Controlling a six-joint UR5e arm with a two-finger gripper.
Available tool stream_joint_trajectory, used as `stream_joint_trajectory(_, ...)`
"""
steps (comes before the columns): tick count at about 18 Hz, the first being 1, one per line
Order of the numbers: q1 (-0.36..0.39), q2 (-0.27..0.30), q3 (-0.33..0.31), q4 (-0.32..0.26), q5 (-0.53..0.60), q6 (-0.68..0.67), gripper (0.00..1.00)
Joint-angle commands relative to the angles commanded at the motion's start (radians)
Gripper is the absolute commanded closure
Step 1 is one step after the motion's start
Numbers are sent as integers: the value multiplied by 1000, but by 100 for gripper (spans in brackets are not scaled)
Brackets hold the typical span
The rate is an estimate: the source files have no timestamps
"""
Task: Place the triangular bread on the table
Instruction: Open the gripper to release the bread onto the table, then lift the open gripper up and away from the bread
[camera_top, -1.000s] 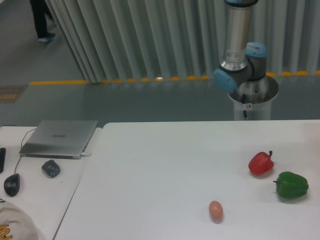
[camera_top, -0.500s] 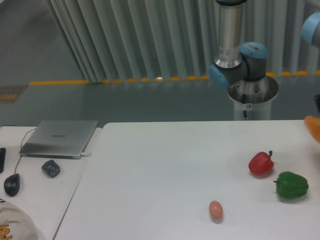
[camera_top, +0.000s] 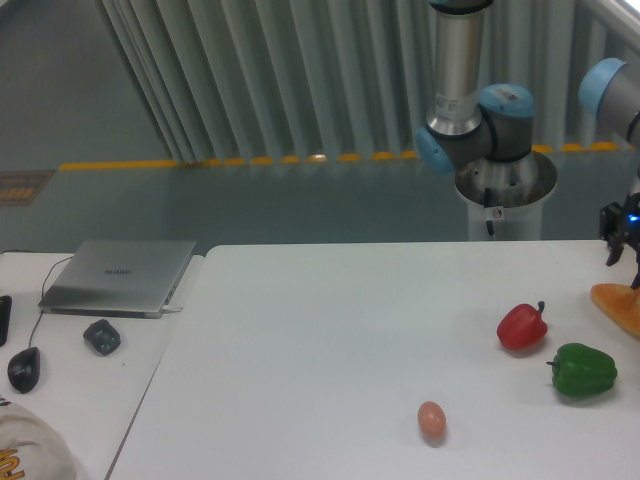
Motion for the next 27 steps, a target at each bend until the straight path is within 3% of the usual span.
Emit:
stream_joint_trajectory(3, -26, -2, 26, 19, 75, 12, 0)
stream_joint_trajectory(10, -32, -8, 77, 14, 69, 38, 0)
stream_joint_trajectory(17, 17, -20, 109, 13, 0, 244, 0)
stream_joint_trajectory(27, 57, -52, 156, 6, -14, 305, 0)
